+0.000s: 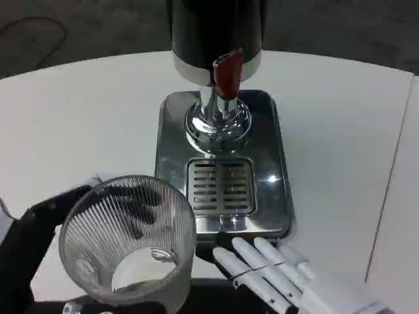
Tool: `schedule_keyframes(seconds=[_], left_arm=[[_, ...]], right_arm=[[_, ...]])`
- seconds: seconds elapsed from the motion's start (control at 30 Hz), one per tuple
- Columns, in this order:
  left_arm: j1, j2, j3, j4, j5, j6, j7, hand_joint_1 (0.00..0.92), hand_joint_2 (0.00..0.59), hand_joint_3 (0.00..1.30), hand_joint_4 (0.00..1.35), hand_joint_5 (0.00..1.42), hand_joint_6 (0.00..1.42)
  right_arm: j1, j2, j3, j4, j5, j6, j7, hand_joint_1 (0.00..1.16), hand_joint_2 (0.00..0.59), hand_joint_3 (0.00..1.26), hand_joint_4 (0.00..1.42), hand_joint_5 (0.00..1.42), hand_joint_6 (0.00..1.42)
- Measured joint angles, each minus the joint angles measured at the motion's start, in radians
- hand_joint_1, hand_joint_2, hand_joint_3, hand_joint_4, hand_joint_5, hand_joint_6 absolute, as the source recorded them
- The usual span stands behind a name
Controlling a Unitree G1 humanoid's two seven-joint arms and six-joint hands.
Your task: Grasp the cup under the faucet to collect the drink, then remove the cup.
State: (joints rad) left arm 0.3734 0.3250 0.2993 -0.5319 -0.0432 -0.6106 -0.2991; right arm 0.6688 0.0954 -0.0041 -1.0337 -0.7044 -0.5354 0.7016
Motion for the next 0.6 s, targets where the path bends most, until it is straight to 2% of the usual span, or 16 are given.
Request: schedule_keyframes(seconds=[0.6], left_arm=[[0.006,-0.001,0.002,-0.001,0.0,0.0,0.0,0.752,0.042,0.7,0.75,0.79,0.52]], right_arm=[[0.006,0.0,0.001,0.0,0.002,-0.002,-0.006,0.58,0.435,0.06,0.0,0.0,0.0]])
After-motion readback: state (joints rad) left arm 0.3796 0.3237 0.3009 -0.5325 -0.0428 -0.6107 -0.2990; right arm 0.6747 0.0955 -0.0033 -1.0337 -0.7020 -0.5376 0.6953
